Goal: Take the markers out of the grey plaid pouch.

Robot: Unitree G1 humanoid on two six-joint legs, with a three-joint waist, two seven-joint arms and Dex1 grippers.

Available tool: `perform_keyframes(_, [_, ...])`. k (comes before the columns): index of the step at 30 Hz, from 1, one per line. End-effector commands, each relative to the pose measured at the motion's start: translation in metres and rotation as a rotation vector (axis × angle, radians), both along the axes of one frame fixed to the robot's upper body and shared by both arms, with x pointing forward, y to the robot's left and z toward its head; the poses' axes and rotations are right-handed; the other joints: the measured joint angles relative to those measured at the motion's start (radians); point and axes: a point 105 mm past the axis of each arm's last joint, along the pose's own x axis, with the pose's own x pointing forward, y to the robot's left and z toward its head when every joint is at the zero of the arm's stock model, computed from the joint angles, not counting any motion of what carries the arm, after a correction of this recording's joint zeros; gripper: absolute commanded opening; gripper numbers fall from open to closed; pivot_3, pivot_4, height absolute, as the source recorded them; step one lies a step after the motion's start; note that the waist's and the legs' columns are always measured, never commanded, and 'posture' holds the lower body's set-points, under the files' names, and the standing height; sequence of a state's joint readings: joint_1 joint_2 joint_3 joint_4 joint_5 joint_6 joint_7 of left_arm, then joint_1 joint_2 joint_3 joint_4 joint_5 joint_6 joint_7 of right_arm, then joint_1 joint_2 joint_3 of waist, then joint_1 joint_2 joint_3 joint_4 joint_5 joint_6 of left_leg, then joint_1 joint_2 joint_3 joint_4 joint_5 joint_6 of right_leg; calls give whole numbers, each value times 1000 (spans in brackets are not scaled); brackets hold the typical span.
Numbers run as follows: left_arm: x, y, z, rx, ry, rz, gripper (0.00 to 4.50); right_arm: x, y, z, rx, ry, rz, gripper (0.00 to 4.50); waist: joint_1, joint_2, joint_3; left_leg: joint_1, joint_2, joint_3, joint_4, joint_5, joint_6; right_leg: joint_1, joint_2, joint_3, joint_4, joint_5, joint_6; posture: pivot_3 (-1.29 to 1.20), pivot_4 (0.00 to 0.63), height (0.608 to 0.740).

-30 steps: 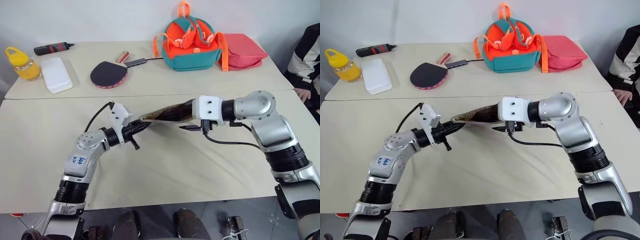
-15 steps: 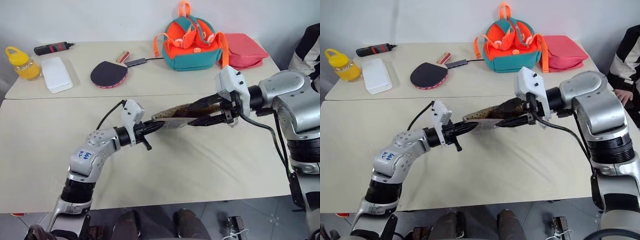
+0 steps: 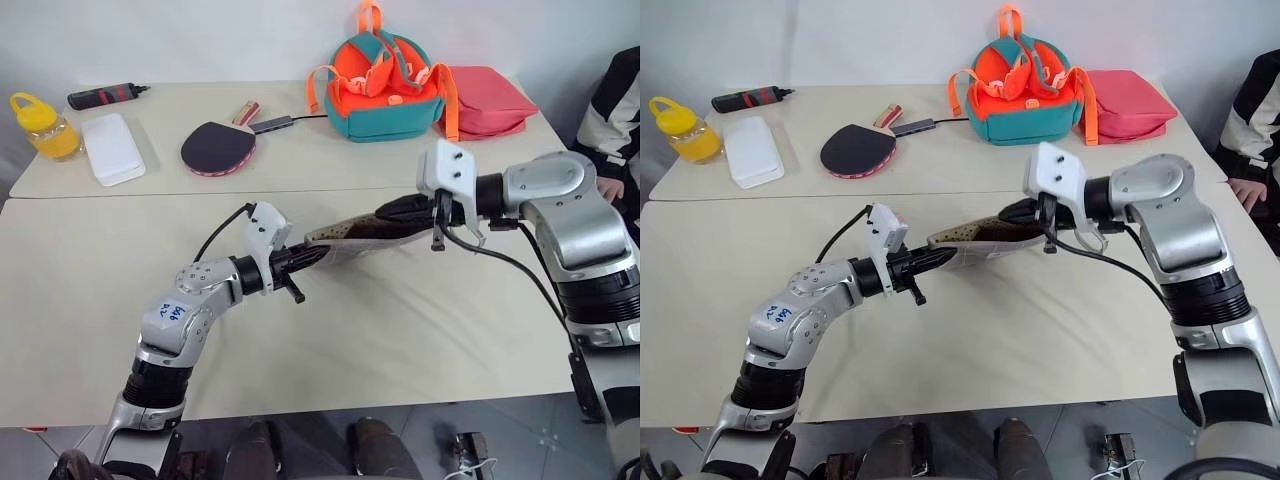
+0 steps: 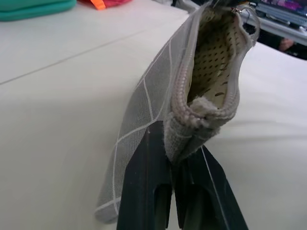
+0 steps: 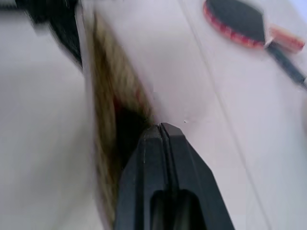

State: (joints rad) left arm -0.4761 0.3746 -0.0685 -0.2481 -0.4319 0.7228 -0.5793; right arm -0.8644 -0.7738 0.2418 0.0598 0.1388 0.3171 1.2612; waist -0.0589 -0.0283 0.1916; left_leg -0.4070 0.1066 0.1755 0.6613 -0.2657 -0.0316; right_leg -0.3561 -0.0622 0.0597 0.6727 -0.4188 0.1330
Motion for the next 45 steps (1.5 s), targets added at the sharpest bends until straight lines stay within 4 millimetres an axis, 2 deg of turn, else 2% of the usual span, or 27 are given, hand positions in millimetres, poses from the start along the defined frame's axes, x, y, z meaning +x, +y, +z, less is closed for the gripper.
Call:
perform_keyframes(1, [-4, -5, 18, -5, -30, -20, 0, -6, -6, -7, -92, -7, 36, 34, 0, 0, 0, 0, 0, 0, 0, 0, 0, 0, 0, 0, 0, 0, 0, 0, 150, 740])
perform_keyframes(4, [-8, -11, 30, -60, 27, -46, 0, -16, -6, -12, -125, 21, 82, 34, 1, 0, 0, 0, 0, 0, 0, 0, 0, 0, 0, 0, 0, 0, 0, 0, 150, 740])
perform_keyframes(7, [-11, -13, 34, -77, 68, -62, 0, -16, 0, -1, -92, 6, 91, 34, -2, 0, 0, 0, 0, 0, 0, 0, 0, 0, 0, 0, 0, 0, 0, 0, 150, 740])
perform_keyframes(10, [-17, -16, 34, -71, 117, -84, 0, -25, -5, -11, -165, 51, 107, 34, 0, 0, 0, 0, 0, -1, 0, 0, 0, 0, 0, 0, 1, 0, 0, 0, 150, 740])
perform_keyframes(12, [-24, -18, 33, -94, 161, -109, 0, -35, 3, -10, -143, 82, 141, 34, 1, 0, 0, 0, 0, -1, 0, 0, 0, 0, 0, 0, 0, 0, 0, 0, 150, 740])
perform_keyframes(15, [-29, -18, 22, -79, 207, -113, 0, -19, 7, -9, -137, -6, 93, 34, -2, 0, 0, 0, 0, -1, 0, 0, 0, 0, 0, 0, 0, 0, 0, 0, 150, 740])
perform_keyframes(20, [-16, -17, 3, -57, 177, -24, 0, -1, 8, -32, -204, -83, 53, 34, -2, 0, 0, 0, 0, -1, 2, 0, 0, 1, 0, 0, 0, 0, 0, 0, 150, 740])
perform_keyframes(25, [-10, -16, -7, -72, 167, 21, 0, 1, 10, -46, -226, -73, 52, 34, -1, 0, 0, 1, 0, -1, 2, 0, 0, 3, 0, 0, 0, 0, 0, 0, 150, 740])
perform_keyframes(28, [-7, -15, -8, -83, 160, 32, 0, -1, 13, -46, -211, -60, 58, 871, -1, 0, 0, 1, 0, -1, 2, 0, 0, 3, 0, 0, 0, 0, 0, 0, 150, 740])
perform_keyframes(32, [-4, -15, -6, -90, 149, 30, 0, 1, 13, -43, -219, -90, 58, 2348, -2, 0, 0, 1, 0, -1, 2, 0, 0, 3, 0, 0, 0, 0, 0, 0, 150, 740])
perform_keyframes(33, [-4, -15, -6, -91, 149, 33, 0, 0, 12, -43, -228, -86, 61, 2577, -2, 0, 0, 2, 0, -1, 2, 0, 0, 3, 0, 0, 0, 0, 0, 0, 150, 740])
perform_keyframes(40, [-6, -14, -8, -88, 152, 30, 0, -7, 12, -49, -226, -26, 87, 2577, -2, 0, 0, 2, 1, -1, 2, 0, 0, 4, 1, 0, 0, 0, 0, 0, 150, 740])
perform_keyframes(43, [-9, -14, -10, -84, 153, 25, 0, -12, 15, -51, -218, -9, 105, 1940, -2, 0, 0, 2, 1, -1, 2, 0, 0, 4, 1, 0, 0, 0, 0, 0, 150, 740])
perform_keyframes(45, [-11, -14, -10, -84, 151, 16, 0, -11, 15, -53, -232, -24, 102, 1296, -3, 0, 0, 2, 1, -1, 2, 0, 0, 4, 1, 0, 0, 0, 0, 0, 150, 740])
